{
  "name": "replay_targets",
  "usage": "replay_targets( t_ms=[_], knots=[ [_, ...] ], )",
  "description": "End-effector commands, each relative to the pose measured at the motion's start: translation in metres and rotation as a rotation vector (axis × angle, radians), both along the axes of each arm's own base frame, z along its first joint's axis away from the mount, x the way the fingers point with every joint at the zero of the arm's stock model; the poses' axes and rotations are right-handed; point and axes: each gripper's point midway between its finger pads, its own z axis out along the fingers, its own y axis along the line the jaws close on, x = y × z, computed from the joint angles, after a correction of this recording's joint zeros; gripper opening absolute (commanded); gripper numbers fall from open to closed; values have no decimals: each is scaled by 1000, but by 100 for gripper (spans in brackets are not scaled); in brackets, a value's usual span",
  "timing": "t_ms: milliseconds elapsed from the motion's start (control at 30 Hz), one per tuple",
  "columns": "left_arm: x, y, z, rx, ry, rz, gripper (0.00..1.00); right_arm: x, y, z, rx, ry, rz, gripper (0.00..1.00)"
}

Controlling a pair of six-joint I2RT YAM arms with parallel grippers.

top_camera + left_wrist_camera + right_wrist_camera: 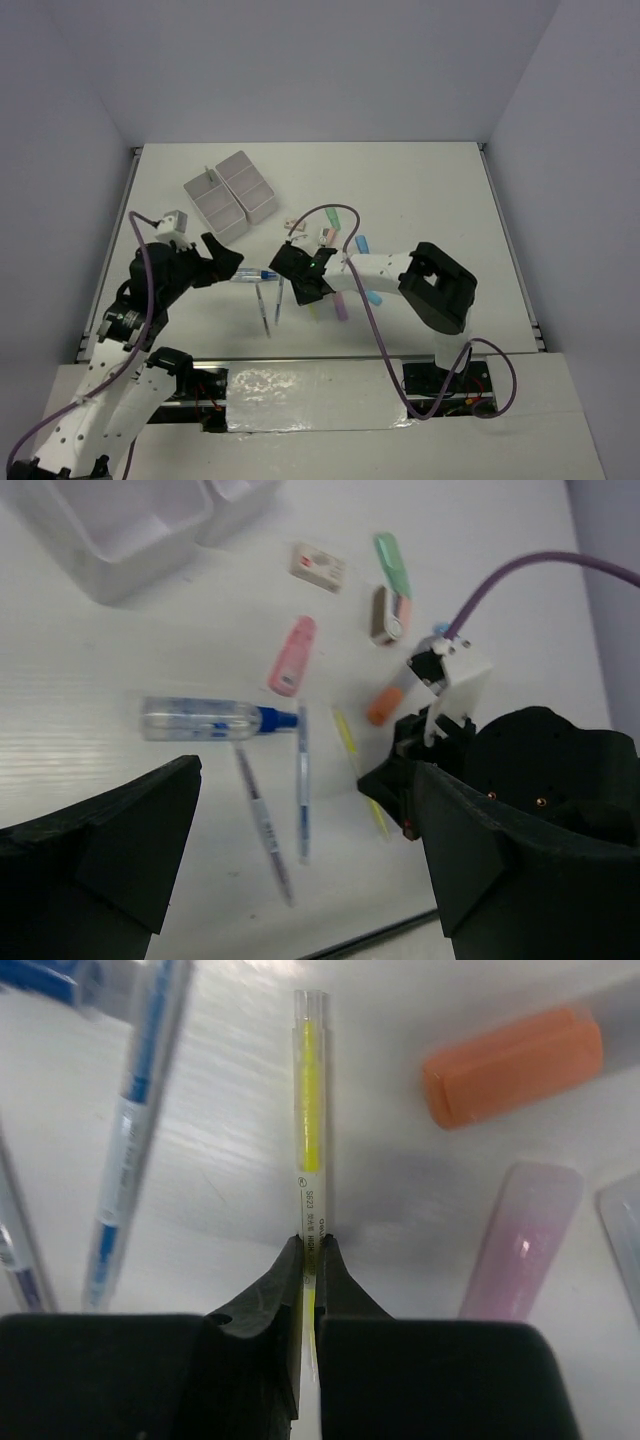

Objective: Sort the stationery into containers
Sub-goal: Pick up the pen from the center of the board.

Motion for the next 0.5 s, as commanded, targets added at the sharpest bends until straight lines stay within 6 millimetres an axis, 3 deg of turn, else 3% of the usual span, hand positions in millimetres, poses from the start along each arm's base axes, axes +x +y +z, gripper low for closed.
replay_targets(
  t_ms=[0,33,67,100,200,333,367,467],
  knots=[
    [5,-61,6,-255,-63,-257,99,-13,-31,12,-72,29,16,0],
    [5,-68,4,-309,-57,-278,99,-9,-31,19,-64,8,7,0],
    [1,-76,-11,-338,-31,-311,99,-5,-31,25,-51,-7,0,0],
    [6,-80,-4,-379,-71,-320,99,-3,-30,37,-26,-28,4,0],
    [4,-92,-16,-413,-58,-361,99,0,-26,60,18,-67,18,0],
    [1,-108,-10,-477,-95,-430,99,-7,-11,93,175,-120,77,0],
    [2,-110,-11,-484,-89,-436,99,-8,2,105,259,-130,100,0],
    [2,-117,-6,-507,-94,-450,99,-15,9,144,409,-178,137,0]
  ],
)
